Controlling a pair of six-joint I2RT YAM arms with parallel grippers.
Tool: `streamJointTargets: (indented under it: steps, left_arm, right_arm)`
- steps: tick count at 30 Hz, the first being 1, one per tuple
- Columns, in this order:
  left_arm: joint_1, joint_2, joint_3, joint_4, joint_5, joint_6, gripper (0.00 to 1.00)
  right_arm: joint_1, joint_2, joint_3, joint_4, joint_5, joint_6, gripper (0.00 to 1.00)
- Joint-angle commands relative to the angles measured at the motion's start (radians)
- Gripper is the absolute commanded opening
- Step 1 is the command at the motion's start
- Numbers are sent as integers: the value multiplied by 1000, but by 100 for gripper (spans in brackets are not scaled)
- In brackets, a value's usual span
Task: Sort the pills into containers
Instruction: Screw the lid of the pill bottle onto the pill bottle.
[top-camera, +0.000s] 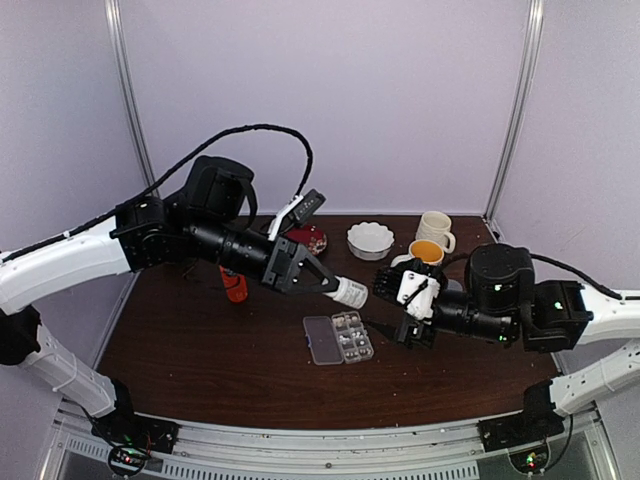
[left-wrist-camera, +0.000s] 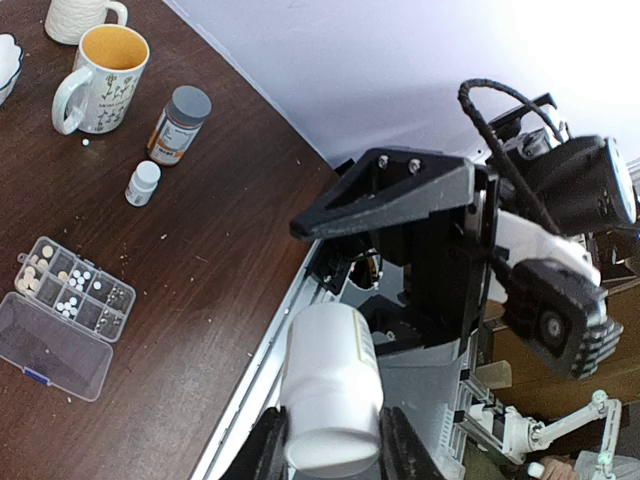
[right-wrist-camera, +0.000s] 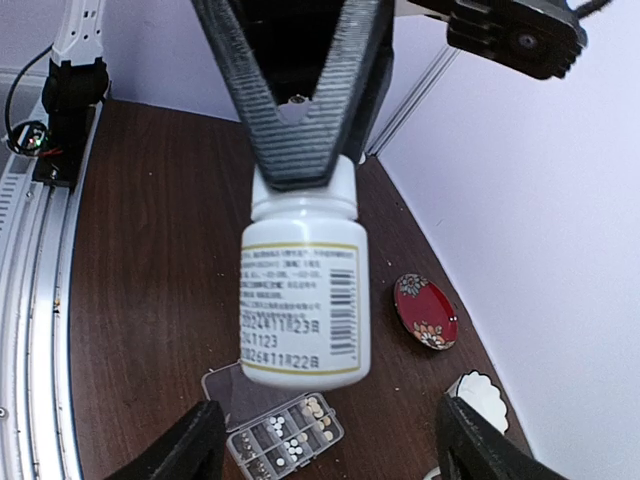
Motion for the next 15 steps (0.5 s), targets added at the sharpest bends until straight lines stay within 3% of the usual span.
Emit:
streamJointTargets:
  steps: [1, 15]
  left_arm:
    - [4, 1, 28, 18, 0, -103, 0]
    - [8, -10, -26, 84, 16, -149, 0]
  right_arm:
    - [54, 42, 39, 63, 157, -106, 72]
    - [103, 85, 37, 142, 196, -135, 50]
